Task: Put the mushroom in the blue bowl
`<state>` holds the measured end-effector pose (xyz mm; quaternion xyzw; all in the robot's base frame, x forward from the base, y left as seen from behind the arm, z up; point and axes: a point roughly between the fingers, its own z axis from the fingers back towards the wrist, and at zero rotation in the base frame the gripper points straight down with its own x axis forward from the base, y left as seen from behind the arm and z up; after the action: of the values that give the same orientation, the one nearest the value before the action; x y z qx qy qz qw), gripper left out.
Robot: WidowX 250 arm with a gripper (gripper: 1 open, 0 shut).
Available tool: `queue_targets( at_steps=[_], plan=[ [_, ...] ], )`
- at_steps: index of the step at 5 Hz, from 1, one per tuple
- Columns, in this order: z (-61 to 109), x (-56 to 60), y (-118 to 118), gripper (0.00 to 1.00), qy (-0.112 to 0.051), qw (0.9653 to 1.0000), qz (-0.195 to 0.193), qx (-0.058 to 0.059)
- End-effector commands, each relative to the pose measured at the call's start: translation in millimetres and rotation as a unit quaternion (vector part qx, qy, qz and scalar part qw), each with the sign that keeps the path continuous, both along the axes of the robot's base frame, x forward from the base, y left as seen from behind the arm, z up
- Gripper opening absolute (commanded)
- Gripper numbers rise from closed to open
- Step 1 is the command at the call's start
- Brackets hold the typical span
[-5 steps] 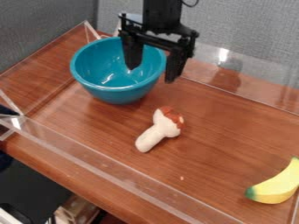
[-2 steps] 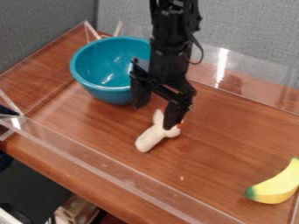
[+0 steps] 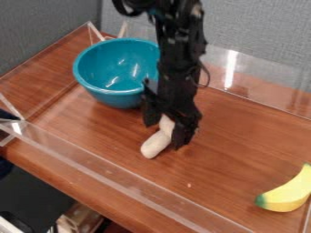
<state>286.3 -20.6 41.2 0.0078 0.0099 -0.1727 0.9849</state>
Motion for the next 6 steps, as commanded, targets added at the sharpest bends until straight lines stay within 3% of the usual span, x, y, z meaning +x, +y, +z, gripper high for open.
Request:
queue_targets(
  at_steps=[1,2,6],
  plan=[
    [-5.8,5.9,2,1.00,-0.021,0.9998,0.003,-0.003],
    [-15.0,8.2,3,0.00,-0.026,0.9997,0.002,0.002],
    [-9.1,5.2,12,0.00,-0.019,0.9997,0.017,-0.005]
  ],
)
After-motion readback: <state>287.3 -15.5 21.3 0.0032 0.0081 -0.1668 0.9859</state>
